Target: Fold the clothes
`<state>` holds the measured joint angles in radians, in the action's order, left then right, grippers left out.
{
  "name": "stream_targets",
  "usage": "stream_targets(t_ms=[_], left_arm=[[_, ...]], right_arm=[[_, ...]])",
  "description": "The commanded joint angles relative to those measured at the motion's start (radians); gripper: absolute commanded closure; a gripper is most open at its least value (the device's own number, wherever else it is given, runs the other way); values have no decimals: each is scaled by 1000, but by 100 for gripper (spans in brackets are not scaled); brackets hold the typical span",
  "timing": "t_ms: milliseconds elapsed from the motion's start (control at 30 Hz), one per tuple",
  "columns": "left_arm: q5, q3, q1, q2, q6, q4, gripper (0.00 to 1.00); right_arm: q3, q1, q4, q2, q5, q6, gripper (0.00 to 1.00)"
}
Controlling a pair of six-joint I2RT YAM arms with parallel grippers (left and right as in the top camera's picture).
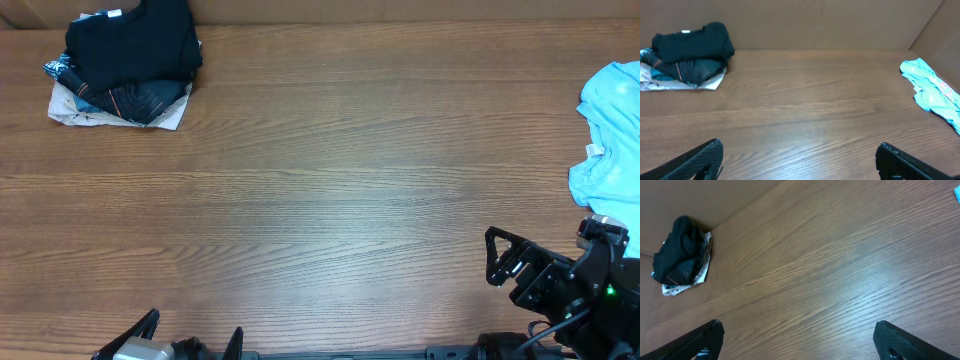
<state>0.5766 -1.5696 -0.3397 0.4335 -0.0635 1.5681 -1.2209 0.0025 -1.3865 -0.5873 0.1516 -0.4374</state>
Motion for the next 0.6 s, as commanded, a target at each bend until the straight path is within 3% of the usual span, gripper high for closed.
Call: stream_targets(t_ms=[0,567], left_arm=[[18,3,5,-2,-27,10,0],[18,3,5,-2,-27,10,0]], right_arm=[[6,4,-14,3,-10,-5,0],[6,4,-22,3,-10,-5,0]])
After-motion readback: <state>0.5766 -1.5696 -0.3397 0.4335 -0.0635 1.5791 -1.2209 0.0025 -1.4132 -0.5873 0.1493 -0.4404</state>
